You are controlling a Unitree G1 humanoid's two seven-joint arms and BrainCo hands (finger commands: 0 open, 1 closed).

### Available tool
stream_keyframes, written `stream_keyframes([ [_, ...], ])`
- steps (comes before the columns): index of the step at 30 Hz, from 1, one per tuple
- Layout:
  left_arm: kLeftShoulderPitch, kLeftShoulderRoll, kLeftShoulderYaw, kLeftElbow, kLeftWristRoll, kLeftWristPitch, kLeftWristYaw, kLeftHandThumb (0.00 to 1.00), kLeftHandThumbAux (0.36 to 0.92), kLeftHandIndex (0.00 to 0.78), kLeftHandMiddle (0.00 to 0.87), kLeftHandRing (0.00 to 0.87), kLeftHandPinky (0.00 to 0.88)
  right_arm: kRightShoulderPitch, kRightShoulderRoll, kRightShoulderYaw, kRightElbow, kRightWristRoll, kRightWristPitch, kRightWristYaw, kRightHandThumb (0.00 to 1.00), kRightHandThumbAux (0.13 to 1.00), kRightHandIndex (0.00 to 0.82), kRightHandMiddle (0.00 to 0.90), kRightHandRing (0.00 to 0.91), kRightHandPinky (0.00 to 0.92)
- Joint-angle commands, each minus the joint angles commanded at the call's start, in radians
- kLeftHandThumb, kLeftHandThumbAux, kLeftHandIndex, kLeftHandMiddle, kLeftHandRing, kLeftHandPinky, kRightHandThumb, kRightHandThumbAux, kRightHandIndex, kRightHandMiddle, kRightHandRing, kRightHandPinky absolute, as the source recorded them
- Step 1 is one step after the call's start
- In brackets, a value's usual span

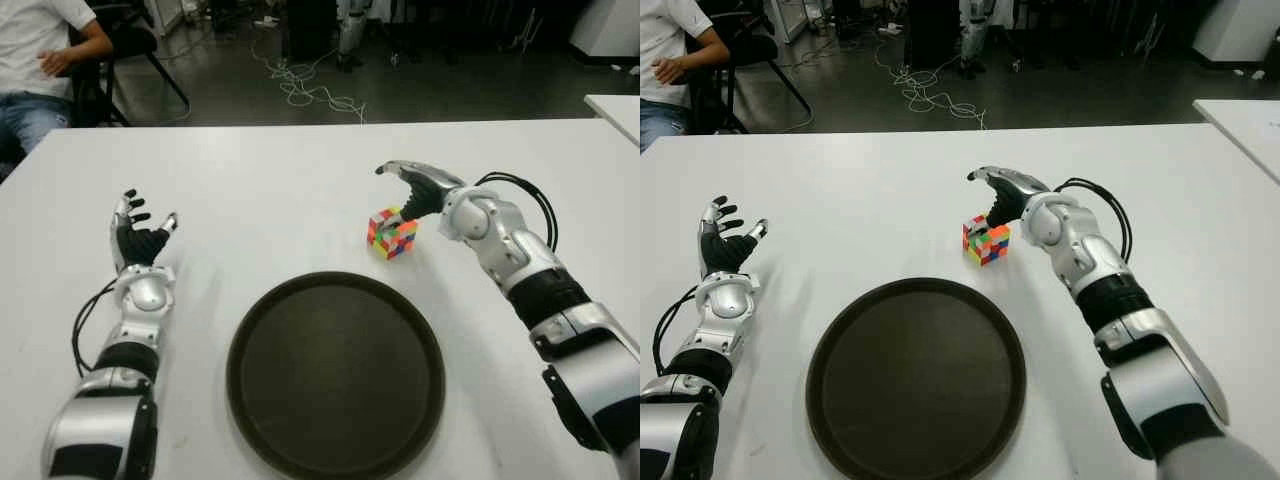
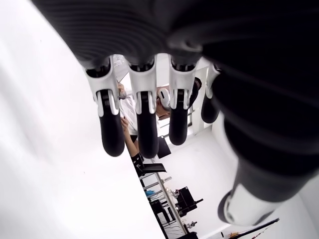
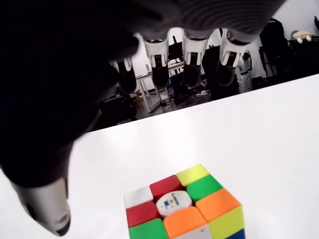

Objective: Pick up the Rubik's Cube and put it in the plate

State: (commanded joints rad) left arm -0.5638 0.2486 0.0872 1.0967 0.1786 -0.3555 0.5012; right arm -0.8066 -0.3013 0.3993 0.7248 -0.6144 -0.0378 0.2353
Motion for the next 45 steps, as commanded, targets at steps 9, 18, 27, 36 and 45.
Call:
stream_keyframes([
  [9,-0.001,0.0,0.001,0.003,-0.001,0.0,0.002,0.082,0.745,0.151,0.197,0.217,0.273,-0.023,0.01,0.012,0.056,-0.007,-0.01,-0.011,0.0,0.698,0.0,0.038,0.04,0.042],
  [18,-0.001,-0.004,0.009,0.002,-0.011,-0.009,-0.003,0.081,0.759,0.163,0.24,0.277,0.328,-0.031,0.013,0.022,0.081,-0.002,-0.007,-0.006,0.0,0.713,0.0,0.03,0.038,0.046],
  [27,0.001,-0.006,0.011,-0.001,-0.015,-0.017,-0.007,0.072,0.761,0.146,0.228,0.265,0.313,-0.029,0.009,0.031,0.106,0.005,-0.02,0.005,0.0,0.711,0.0,0.007,0.018,0.027],
  [36,0.001,-0.004,0.01,0.003,-0.013,-0.021,-0.006,0.09,0.754,0.158,0.222,0.255,0.321,-0.016,0.005,0.035,0.095,0.004,-0.017,0.027,0.0,0.72,0.0,0.008,0.017,0.018],
  [45,0.001,-0.003,0.011,0.004,-0.015,-0.025,-0.008,0.101,0.744,0.145,0.212,0.242,0.301,-0.008,-0.003,0.048,0.09,-0.008,-0.026,0.039,0.0,0.752,0.003,0.034,0.035,0.018],
])
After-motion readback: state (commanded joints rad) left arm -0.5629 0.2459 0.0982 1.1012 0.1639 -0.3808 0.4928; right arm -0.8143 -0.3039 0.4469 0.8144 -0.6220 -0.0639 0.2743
